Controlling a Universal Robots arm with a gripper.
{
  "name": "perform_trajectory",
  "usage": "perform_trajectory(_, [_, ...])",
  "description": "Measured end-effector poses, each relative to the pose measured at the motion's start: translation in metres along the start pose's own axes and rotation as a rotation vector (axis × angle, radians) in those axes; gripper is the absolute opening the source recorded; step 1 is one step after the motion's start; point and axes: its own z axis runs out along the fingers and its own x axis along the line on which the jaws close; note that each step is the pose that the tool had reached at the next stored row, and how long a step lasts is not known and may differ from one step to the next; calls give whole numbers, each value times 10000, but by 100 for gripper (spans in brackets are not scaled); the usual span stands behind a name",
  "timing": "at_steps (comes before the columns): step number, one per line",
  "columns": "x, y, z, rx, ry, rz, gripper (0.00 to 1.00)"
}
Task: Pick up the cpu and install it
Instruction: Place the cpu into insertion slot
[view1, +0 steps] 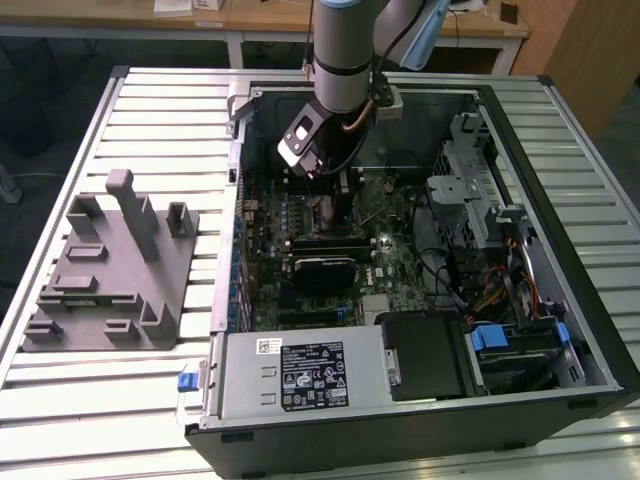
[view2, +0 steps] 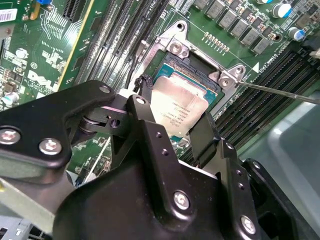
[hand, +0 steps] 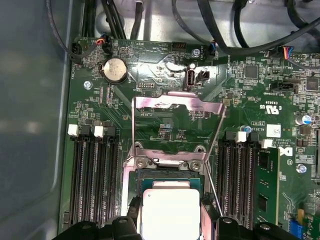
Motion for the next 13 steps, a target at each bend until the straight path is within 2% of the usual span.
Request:
perform_trajectory(7, [2,-2,49,1,-6,4,54])
perform_trajectory(13, [3,-3,74,6,-13,199,54])
